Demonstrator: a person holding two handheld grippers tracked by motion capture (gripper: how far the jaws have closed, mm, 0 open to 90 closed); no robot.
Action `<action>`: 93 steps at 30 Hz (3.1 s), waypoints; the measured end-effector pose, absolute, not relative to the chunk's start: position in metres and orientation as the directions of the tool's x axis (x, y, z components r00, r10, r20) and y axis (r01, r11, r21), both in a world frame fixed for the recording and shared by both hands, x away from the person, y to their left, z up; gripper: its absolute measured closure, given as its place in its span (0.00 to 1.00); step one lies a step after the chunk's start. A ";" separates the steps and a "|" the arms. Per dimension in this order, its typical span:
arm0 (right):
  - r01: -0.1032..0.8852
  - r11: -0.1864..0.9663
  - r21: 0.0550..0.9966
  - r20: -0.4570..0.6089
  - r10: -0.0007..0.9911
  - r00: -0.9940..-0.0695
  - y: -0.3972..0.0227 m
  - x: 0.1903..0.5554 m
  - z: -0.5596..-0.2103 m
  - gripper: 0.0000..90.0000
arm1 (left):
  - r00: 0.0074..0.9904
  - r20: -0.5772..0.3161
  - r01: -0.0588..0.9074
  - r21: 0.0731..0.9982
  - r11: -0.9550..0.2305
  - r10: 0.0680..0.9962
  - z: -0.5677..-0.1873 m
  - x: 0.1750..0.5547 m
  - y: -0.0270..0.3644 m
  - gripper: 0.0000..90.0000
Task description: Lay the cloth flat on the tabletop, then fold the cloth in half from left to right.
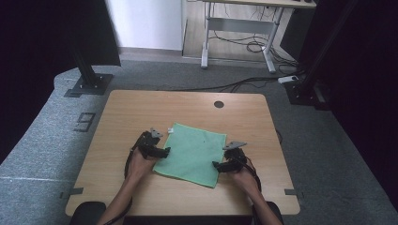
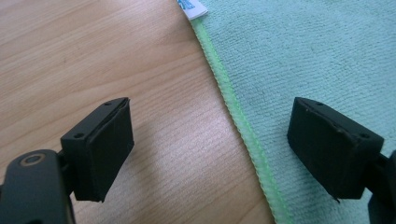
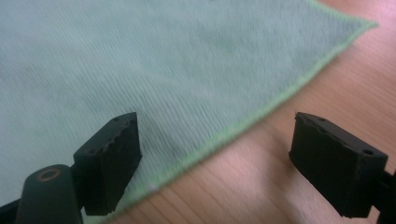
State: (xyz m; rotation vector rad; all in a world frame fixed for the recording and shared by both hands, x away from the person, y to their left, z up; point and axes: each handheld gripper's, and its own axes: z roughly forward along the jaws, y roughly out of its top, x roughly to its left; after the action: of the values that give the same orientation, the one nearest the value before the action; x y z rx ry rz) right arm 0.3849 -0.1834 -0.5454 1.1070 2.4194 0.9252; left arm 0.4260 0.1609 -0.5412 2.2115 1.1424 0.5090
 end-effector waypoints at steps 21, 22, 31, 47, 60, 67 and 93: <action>0.570 0.449 0.688 -0.016 0.795 -0.606 -0.197 0.413 -0.547 0.18 | 0.562 0.048 0.606 0.656 -0.450 0.826 -0.541 0.393 0.171 0.16; 0.570 0.449 0.688 -0.016 0.795 -0.606 -0.197 0.413 -0.547 0.18 | 0.563 0.047 0.605 0.656 -0.450 0.825 -0.542 0.393 0.171 0.16; 0.568 0.454 0.687 -0.013 0.789 -0.614 -0.196 0.410 -0.546 0.22 | 0.568 0.048 0.601 0.658 -0.454 0.821 -0.542 0.399 0.173 0.15; 0.555 0.411 0.723 0.025 0.788 -0.616 -0.222 0.392 -0.530 0.16 | 0.627 0.040 0.550 0.685 -0.478 0.778 -0.523 0.373 0.194 0.09; 0.575 0.454 0.681 0.011 0.778 -0.628 -0.228 0.384 -0.552 0.00 | 0.621 0.022 0.582 0.656 -0.481 0.783 -0.541 0.364 0.207 0.00; 0.550 0.429 0.716 0.011 0.781 -0.624 -0.233 0.384 -0.557 0.00 | 0.634 -0.007 0.584 0.659 -0.474 0.773 -0.549 0.366 0.209 0.00; 0.557 0.421 0.716 0.011 0.791 -0.612 -0.232 0.382 -0.557 0.00 | 0.640 -0.010 0.597 0.636 -0.489 0.768 -0.546 0.371 0.206 0.00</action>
State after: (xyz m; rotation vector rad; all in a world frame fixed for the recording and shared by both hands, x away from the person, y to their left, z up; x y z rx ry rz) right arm 0.3824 -0.2322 -0.5569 1.1605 2.3519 0.9995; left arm 0.3709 0.2062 -0.5460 2.2513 1.0598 0.3676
